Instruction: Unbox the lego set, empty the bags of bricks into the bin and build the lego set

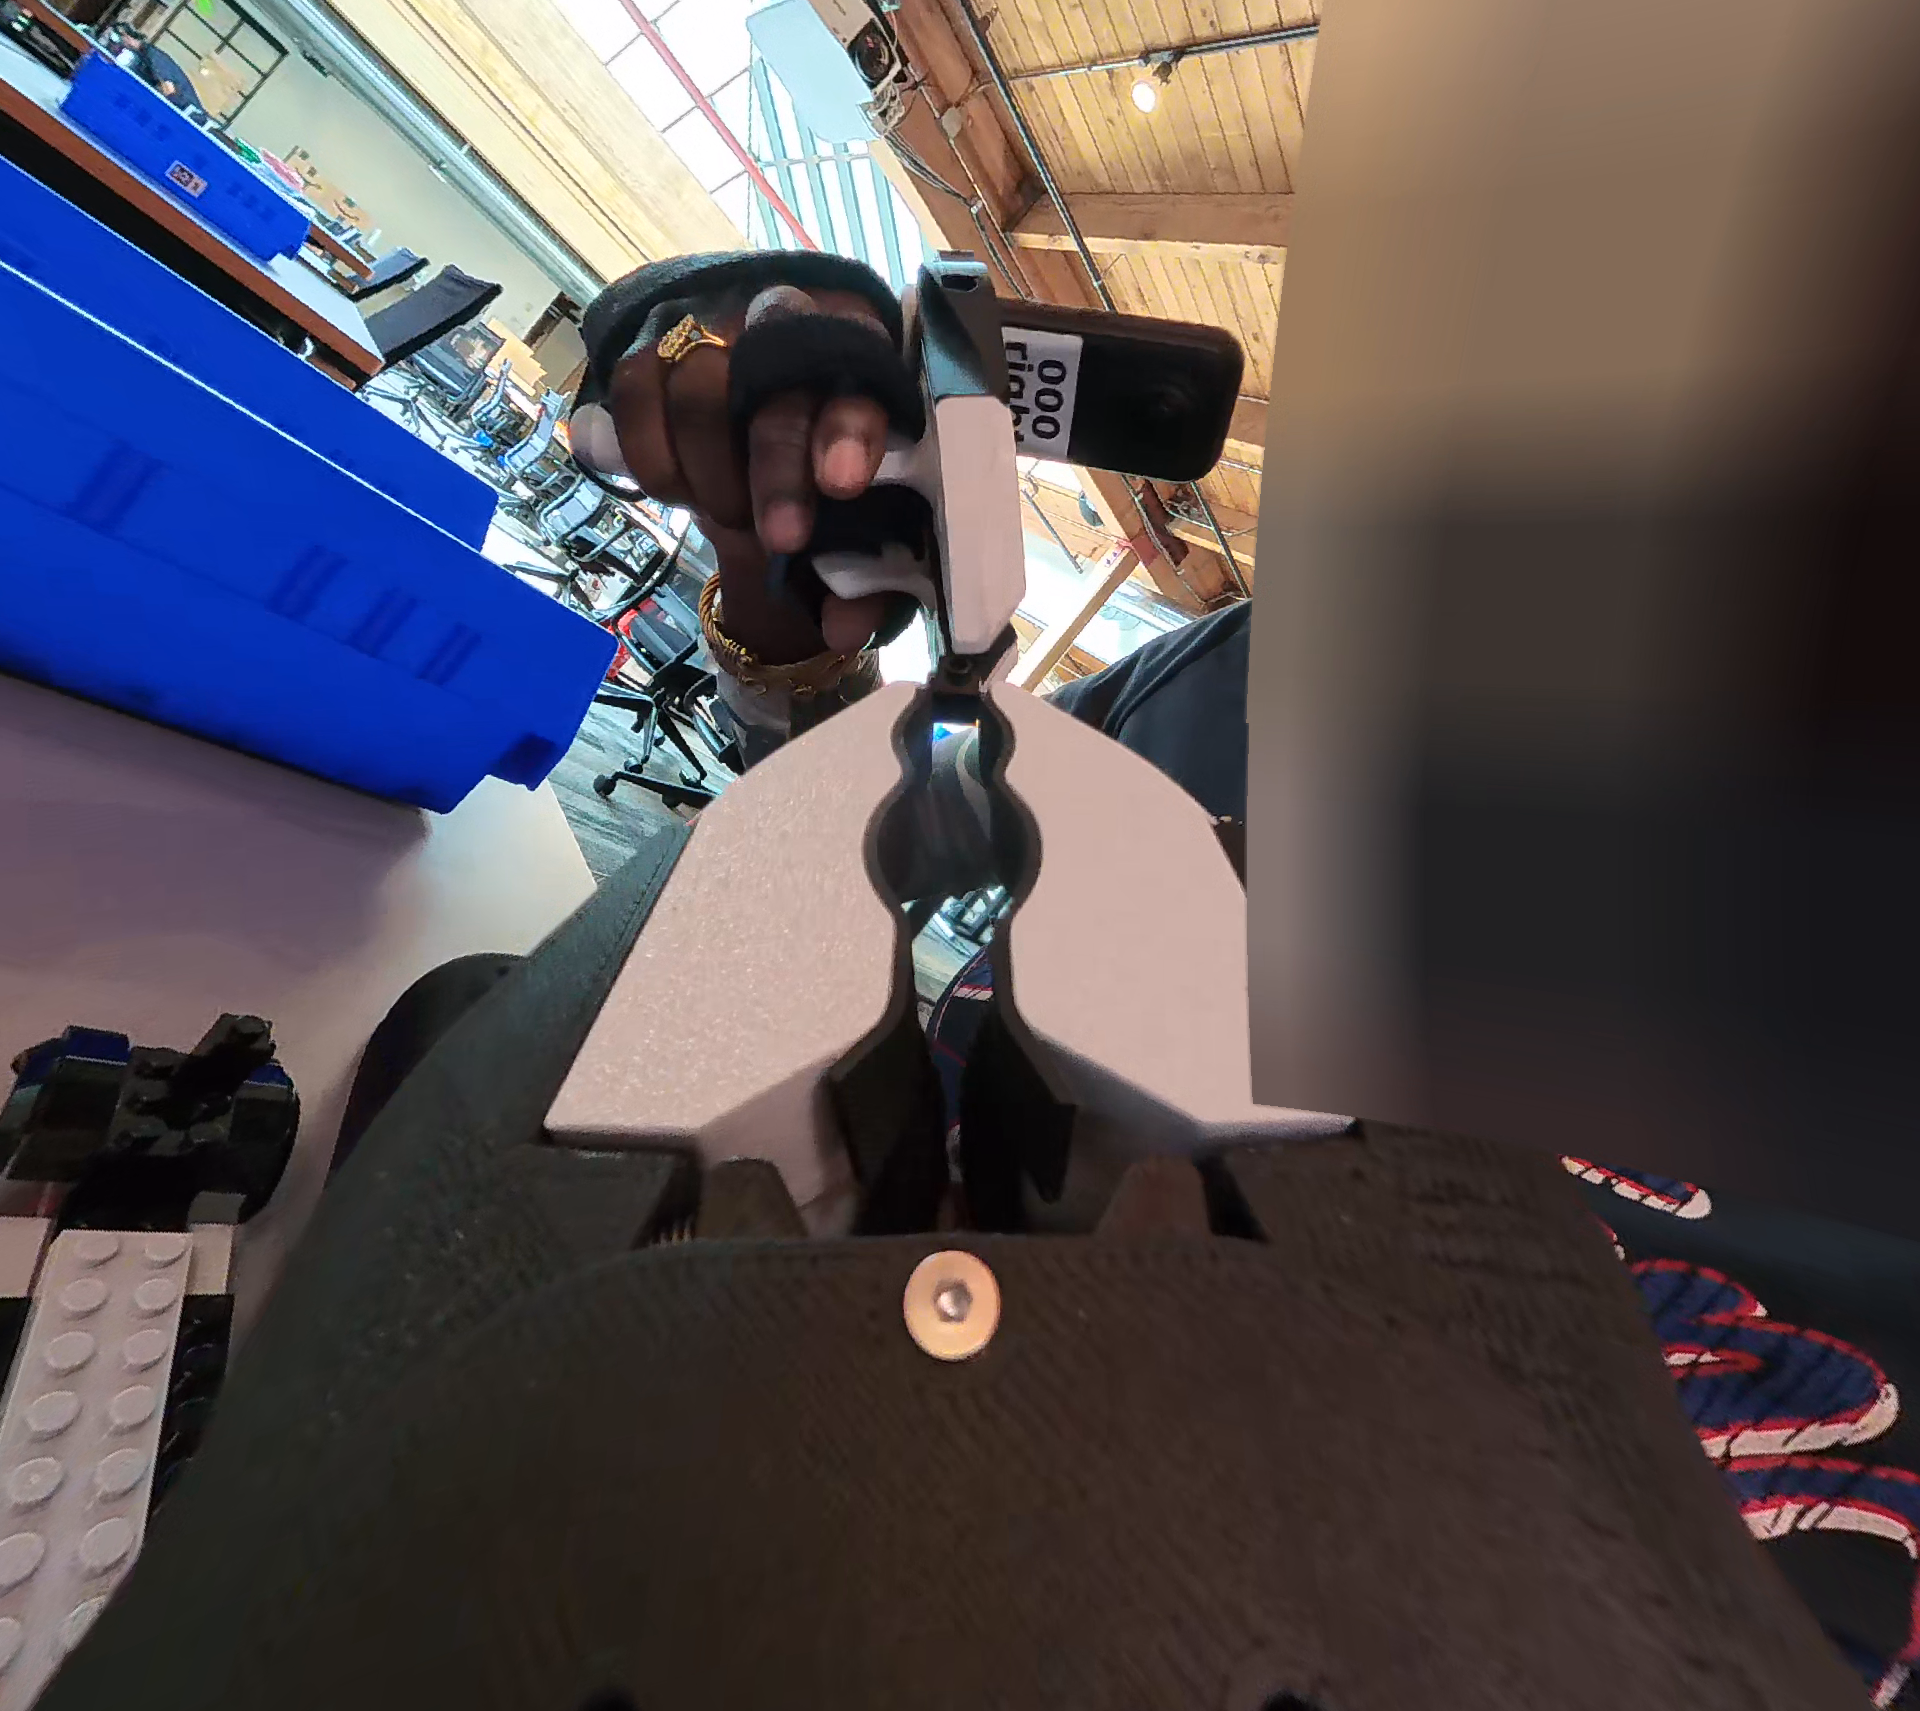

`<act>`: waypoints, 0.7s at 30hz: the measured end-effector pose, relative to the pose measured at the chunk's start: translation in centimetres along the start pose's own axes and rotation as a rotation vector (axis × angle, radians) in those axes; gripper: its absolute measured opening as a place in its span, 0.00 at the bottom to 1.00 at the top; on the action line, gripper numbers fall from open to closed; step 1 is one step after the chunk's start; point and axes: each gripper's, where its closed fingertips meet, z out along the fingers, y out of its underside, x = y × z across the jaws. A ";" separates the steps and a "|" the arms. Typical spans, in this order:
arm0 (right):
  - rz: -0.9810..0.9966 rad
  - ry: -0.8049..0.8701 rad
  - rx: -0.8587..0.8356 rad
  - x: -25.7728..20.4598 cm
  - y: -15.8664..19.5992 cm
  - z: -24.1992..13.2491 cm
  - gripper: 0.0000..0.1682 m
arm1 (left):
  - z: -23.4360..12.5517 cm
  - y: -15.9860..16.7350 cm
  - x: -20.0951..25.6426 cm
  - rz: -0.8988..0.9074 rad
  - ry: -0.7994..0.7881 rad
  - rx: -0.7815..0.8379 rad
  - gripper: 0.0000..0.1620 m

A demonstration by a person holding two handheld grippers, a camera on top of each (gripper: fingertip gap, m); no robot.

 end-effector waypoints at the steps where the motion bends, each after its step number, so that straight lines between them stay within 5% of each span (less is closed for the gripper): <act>1: -0.001 0.000 -0.001 -0.1 0.0 0.0 0.05 | 0.0 0.1 0.0 -0.002 0.002 -0.002 0.05; 8: 0.067 0.031 -0.039 -0.7 0.7 -0.4 0.05 | 0.2 0.5 -0.6 -0.003 -0.048 -0.040 0.05; 11: 0.165 0.086 -0.079 0.0 1.7 -2.2 0.04 | -1.6 -0.6 -1.4 0.121 -0.218 -0.100 0.11; 15: 0.377 0.113 -0.207 0.0 5.1 -4.0 0.05 | -6.5 -0.5 -5.3 0.438 -0.702 -0.370 0.14; 21: 0.628 -0.019 -0.361 -1.9 8.5 -1.7 0.05 | -6.4 4.7 -9.1 0.467 -0.764 -0.696 0.19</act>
